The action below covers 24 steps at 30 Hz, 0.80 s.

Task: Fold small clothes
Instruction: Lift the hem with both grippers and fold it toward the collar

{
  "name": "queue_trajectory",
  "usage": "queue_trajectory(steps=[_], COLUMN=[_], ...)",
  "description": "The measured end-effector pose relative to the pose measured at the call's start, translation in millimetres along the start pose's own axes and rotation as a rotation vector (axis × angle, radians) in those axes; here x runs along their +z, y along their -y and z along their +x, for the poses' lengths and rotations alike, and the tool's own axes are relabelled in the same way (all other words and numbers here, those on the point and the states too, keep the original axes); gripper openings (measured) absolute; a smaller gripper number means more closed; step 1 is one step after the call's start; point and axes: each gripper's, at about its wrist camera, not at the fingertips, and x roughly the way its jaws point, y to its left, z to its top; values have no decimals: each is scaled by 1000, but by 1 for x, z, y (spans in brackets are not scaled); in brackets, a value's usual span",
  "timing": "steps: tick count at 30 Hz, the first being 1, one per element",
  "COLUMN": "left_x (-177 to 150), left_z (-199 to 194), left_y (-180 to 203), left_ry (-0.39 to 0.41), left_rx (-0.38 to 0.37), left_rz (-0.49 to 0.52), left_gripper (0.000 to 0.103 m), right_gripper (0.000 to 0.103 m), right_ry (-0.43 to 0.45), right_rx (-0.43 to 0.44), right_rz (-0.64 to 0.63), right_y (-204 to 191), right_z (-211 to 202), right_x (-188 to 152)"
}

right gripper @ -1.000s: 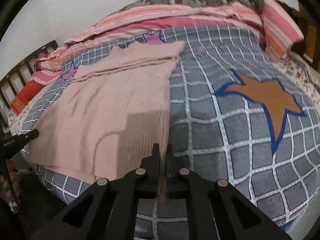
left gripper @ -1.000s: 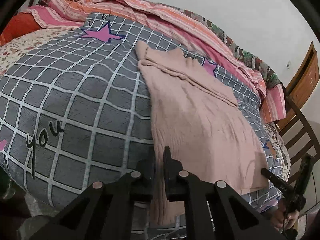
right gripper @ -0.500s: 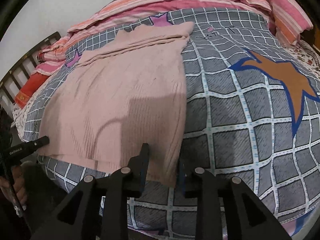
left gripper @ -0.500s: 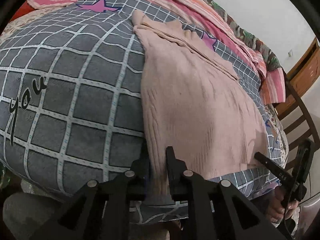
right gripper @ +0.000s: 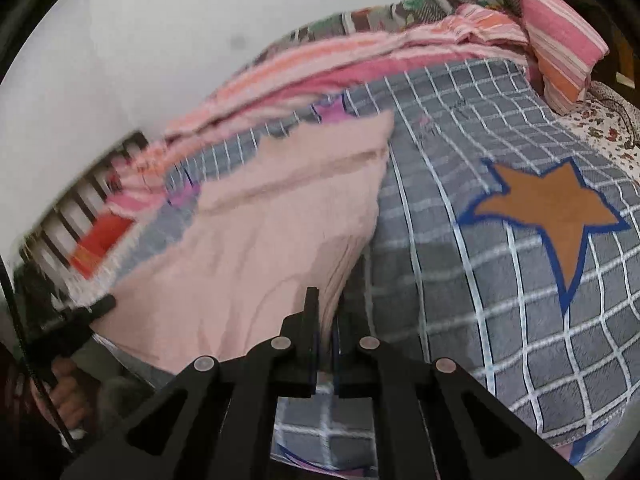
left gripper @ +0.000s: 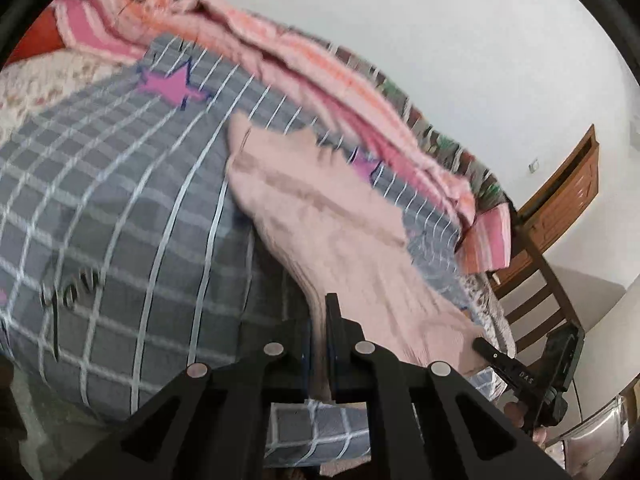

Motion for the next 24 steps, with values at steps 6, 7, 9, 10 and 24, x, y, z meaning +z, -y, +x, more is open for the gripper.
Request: queue_trajectory(steps=[6, 7, 9, 10, 24], left_x=[45, 50, 67, 72, 169], left_z=[-2, 0, 8, 10, 103], left_y=[20, 22, 30, 30, 9], left_ry=[61, 66, 86, 90, 139], left_rx=[4, 10, 41, 43, 94], left_rz=[-3, 5, 30, 30, -82], left_gripper=[7, 7, 7, 7, 7], right_gripper=[5, 5, 5, 5, 5], right_ry=[50, 60, 73, 79, 94], right_rx=[64, 83, 106, 109, 218], right_rz=[78, 93, 107, 116, 351], right_y=[-9, -11, -13, -14, 12], right_z=[-8, -7, -3, 1, 95], right_x=[40, 49, 64, 73, 178])
